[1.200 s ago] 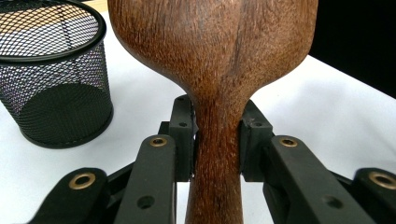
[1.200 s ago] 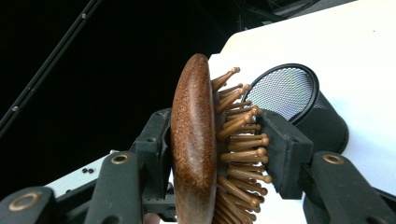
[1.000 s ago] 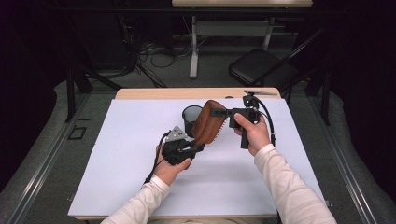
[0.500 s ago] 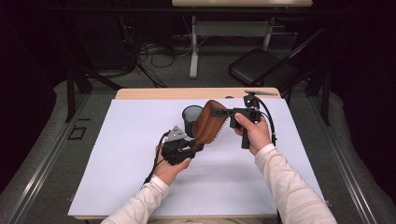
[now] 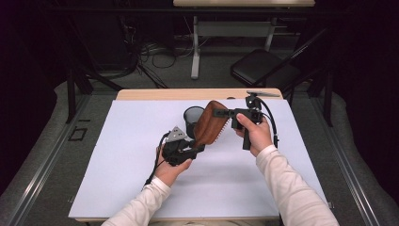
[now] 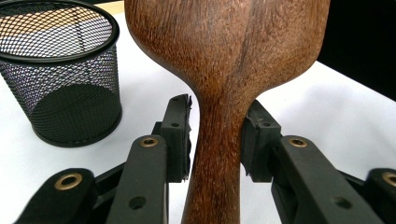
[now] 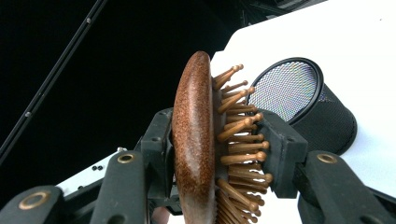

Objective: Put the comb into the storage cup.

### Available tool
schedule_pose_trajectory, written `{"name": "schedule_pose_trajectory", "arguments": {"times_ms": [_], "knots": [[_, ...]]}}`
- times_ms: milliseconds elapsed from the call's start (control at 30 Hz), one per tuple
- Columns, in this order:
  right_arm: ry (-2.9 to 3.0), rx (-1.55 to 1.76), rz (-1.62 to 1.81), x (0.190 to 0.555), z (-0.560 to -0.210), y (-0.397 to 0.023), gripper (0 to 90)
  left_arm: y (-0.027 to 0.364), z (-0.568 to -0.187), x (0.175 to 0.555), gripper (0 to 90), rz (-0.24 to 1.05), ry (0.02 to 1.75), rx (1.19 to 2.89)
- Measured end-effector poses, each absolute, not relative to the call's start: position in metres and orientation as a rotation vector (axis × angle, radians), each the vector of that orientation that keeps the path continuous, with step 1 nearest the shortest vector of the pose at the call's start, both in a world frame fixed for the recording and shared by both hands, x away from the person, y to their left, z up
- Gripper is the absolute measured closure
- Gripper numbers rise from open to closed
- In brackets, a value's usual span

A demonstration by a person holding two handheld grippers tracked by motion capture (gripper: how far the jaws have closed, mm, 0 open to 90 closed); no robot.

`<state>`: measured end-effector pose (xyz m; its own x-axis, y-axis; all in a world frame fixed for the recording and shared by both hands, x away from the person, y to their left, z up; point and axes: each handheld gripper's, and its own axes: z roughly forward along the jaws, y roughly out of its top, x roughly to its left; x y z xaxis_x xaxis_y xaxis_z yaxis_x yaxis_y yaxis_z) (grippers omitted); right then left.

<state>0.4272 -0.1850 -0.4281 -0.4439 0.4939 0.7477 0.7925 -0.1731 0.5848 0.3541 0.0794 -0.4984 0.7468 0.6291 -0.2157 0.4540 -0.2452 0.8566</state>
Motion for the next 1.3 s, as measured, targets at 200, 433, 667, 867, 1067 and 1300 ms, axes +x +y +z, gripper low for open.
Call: {"name": "schedule_pose_trajectory", "arguments": {"times_ms": [200,433,667,867,1067,1300], "knots": [[-1.824,-1.492,-1.662,0.428,-0.428,-0.185,51.6,0.079,-0.499,0.354,61.9,0.21,0.843,1.882],[-1.819,-1.51,-1.661,0.429,-0.429,-0.187,51.6,0.08,-0.5,0.355,53.5,0.222,0.869,1.878],[-1.82,-1.532,-1.679,0.431,-0.429,-0.189,51.6,0.079,-0.501,0.356,46.6,0.215,0.87,1.867],[-1.828,-1.539,-1.68,0.432,-0.429,-0.192,51.5,0.079,-0.501,0.356,40.5,0.221,0.864,1.856],[-1.828,-1.554,-1.682,0.433,-0.43,-0.196,51.5,0.079,-0.501,0.358,33.8,0.243,0.872,1.86],[-1.822,-1.579,-1.687,0.435,-0.429,-0.203,51.4,0.081,-0.499,0.358,33.6,0.258,0.876,1.838]]}}
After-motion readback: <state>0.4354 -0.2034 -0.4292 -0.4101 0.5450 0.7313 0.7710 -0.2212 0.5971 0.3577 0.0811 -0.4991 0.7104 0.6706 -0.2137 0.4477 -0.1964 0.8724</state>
